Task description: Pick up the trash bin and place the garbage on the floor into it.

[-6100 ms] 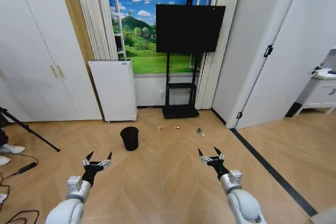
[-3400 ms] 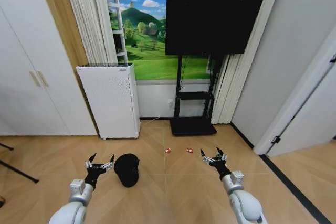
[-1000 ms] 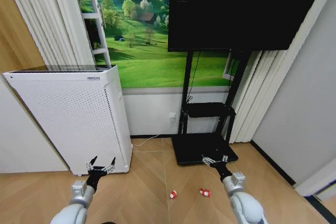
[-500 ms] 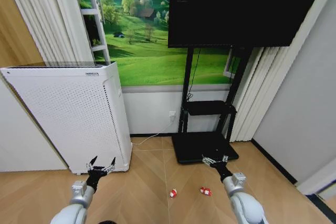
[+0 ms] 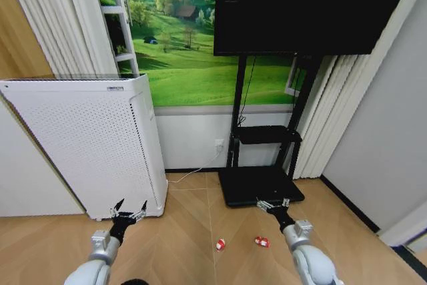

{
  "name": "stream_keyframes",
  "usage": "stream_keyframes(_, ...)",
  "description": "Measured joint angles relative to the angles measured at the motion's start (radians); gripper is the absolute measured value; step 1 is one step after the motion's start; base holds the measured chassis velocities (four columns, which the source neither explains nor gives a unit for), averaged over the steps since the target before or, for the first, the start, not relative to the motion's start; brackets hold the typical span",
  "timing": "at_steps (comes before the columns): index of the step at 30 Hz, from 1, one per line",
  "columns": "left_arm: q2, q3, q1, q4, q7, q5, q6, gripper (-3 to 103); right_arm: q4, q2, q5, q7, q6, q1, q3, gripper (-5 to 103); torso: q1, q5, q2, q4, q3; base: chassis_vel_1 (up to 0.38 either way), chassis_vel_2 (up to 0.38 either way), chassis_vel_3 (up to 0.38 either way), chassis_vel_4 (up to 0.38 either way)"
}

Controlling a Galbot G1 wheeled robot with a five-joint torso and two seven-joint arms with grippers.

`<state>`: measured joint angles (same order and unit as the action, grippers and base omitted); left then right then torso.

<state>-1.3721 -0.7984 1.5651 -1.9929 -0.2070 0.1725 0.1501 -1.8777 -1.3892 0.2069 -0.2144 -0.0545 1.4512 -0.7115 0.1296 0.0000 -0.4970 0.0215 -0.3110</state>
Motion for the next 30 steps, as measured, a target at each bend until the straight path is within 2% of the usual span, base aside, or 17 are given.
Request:
stream_keyframes(15, -0.001, 0.002, -0.008, 0.011, -0.011, -0.005, -0.001, 100, 0.019, -0.002, -0.001, -0.009, 0.008, -0.009, 0.002, 100, -0.022, 0.0001, 0.058, 0.0000, 0.035, 0.000, 0.000, 0.000, 0.000)
stream_keyframes(18, -0.001, 0.002, -0.008, 0.011, -0.011, -0.005, -0.001, 100, 0.020, -0.002, -0.001, -0.010, 0.009, -0.009, 0.002, 100, -0.022, 0.0000, 0.059, 0.0000, 0.036, 0.000, 0.000, 0.000, 0.000)
stream_keyframes(30, -0.008, 0.003, -0.008, 0.014, -0.016, -0.021, -0.006, 100, 0.036, 0.000, 0.012, -0.027, 0.029, -0.011, -0.001, 100, -0.045, 0.0000, 0.123, 0.0000, 0.078, 0.003, -0.018, -0.002, 0.016)
